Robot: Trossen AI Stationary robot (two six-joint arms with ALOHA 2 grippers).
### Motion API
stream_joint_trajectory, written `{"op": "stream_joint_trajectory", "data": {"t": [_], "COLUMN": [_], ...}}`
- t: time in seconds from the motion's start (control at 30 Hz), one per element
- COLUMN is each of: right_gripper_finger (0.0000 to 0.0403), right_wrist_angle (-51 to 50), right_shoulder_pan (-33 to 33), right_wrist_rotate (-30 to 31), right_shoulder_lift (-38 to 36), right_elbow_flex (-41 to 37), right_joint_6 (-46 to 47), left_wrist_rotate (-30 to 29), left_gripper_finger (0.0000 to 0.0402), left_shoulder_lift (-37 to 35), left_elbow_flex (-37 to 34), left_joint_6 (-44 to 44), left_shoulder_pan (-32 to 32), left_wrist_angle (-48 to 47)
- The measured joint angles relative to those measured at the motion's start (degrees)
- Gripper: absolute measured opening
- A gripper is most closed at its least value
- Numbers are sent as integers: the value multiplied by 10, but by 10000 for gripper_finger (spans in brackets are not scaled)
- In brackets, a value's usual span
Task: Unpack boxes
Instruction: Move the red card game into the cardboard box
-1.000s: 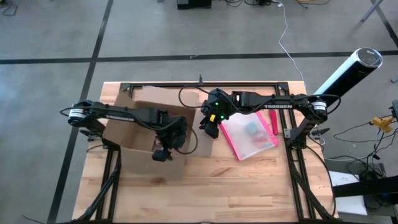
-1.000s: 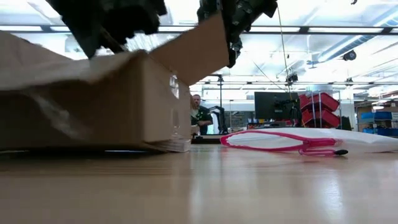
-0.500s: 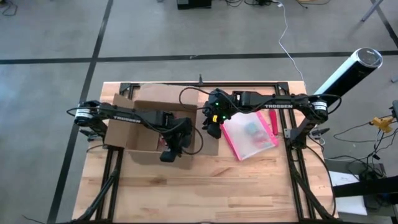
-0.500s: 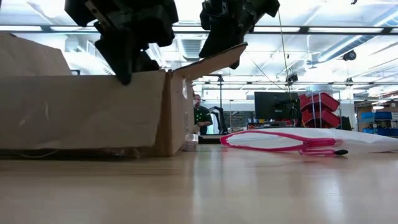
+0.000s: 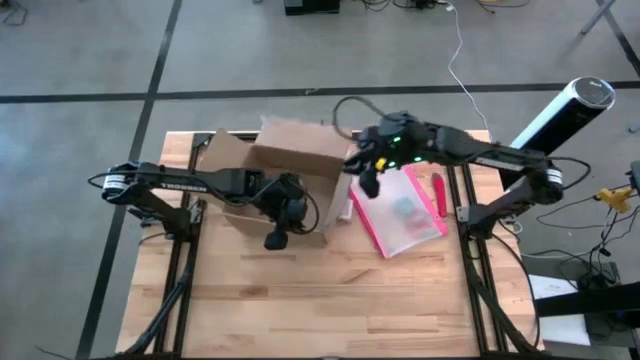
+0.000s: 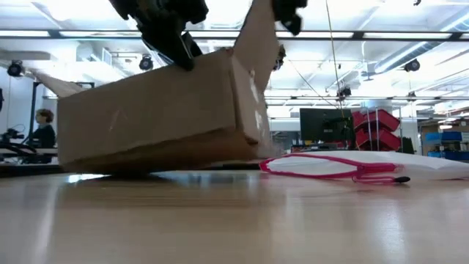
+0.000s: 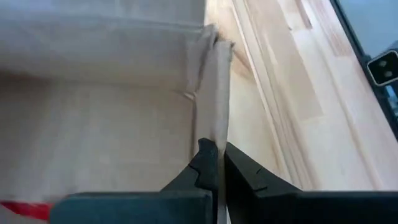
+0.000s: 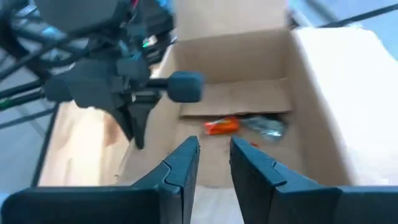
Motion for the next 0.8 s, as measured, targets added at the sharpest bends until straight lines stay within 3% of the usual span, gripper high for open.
{"op": "stream_joint_trajectory", "data": {"t": [0.2, 0.4, 0.53, 0.63, 0.8], "right_gripper_finger": [61, 51, 47, 40, 14], "right_wrist_angle": [-93, -195, -215, -130, 176], "right_shoulder_pan": [-1, -1, 4, 15, 37], "right_wrist_rotate": [62, 50, 19, 2, -43], "right_shoulder_lift": [-54, -61, -62, -70, -73], "right_elbow_flex": [-4, -13, -72, -162, -356], "right_joint_6": [3, 21, 48, 83, 222], "left_wrist_rotate": [2, 4, 5, 5, 5], "left_gripper_finger": [0, 0, 0, 0, 0], "left_shoulder_lift": [-2, -1, -1, -1, -1], "left_elbow_flex": [0, 0, 0, 0, 0], "left_joint_6": [-14, -14, -14, -14, -20], "left_shoulder_pan": [4, 5, 5, 6, 6], "left_wrist_angle": [44, 47, 42, 42, 42]}}
